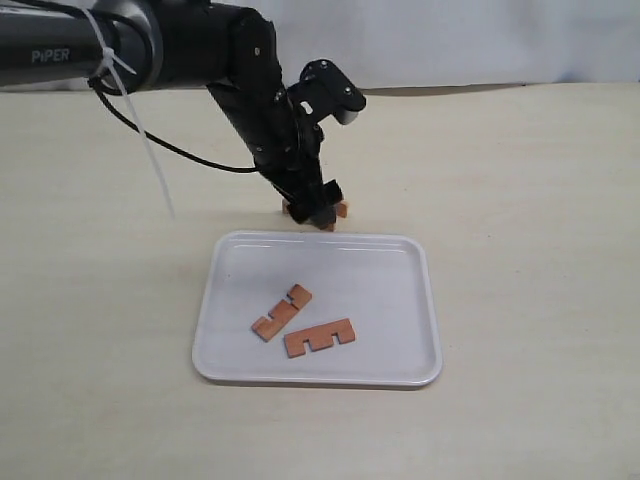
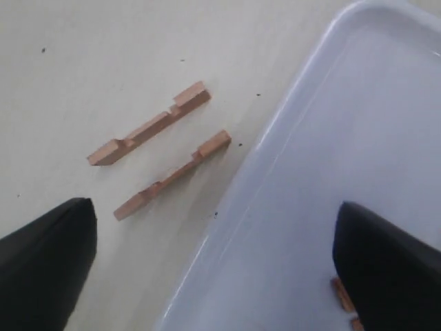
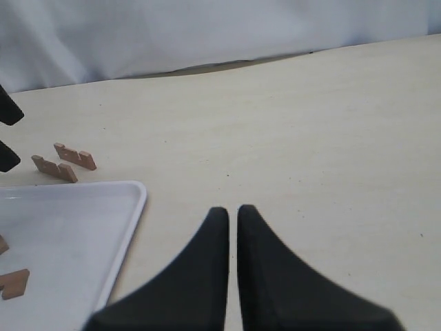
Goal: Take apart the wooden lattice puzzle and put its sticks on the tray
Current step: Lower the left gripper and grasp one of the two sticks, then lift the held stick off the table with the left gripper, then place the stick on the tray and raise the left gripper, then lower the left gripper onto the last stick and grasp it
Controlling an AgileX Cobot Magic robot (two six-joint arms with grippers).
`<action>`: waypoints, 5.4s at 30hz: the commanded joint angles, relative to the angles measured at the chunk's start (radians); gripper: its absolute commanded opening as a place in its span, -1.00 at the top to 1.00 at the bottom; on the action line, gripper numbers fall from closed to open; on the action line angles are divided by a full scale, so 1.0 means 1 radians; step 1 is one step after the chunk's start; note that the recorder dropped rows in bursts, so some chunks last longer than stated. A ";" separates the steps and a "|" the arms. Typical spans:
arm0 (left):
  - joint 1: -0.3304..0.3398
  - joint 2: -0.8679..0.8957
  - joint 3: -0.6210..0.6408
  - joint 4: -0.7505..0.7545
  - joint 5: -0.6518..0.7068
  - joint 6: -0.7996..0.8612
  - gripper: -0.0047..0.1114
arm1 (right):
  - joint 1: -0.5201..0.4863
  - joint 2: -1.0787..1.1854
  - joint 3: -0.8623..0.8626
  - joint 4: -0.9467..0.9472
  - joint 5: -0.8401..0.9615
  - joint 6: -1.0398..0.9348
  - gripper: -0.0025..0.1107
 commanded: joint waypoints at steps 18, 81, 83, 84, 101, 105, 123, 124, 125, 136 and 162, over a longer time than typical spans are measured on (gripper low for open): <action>0.002 0.052 -0.010 0.088 -0.031 0.316 0.08 | -0.003 -0.005 0.003 0.000 -0.004 -0.007 0.88; 0.001 0.065 -0.010 0.099 -0.103 0.318 0.92 | -0.003 -0.005 0.003 0.000 -0.004 -0.007 0.88; 0.001 0.023 -0.010 0.051 -0.044 0.318 0.92 | -0.003 -0.005 0.003 0.000 -0.004 -0.007 0.88; 0.001 0.003 -0.010 0.027 -0.018 0.318 0.92 | -0.003 -0.005 0.003 0.000 -0.004 -0.007 0.88; -0.226 -0.042 0.123 0.068 0.051 0.056 0.92 | -0.003 -0.005 0.003 0.000 -0.004 -0.007 0.88; -0.226 -0.034 0.123 0.065 0.066 0.019 0.92 | -0.003 -0.005 0.003 0.000 -0.004 -0.007 0.88; -0.223 -0.075 0.073 0.295 0.080 -0.266 0.03 | -0.003 -0.005 0.003 0.000 -0.004 -0.007 0.88; -0.218 -0.089 0.073 0.303 0.072 -0.277 0.08 | -0.003 -0.005 0.003 0.000 -0.004 -0.007 0.88; -0.208 -0.104 0.073 0.302 0.061 -0.277 0.12 | -0.003 -0.005 0.003 0.000 -0.004 -0.007 0.88; -0.046 -0.133 0.075 0.282 -0.087 -0.488 0.16 | -0.003 -0.005 0.003 0.000 -0.004 -0.007 0.88; 0.017 0.151 -0.015 0.009 -0.454 -0.995 -0.20 | -0.003 -0.005 0.003 0.000 -0.004 -0.007 0.88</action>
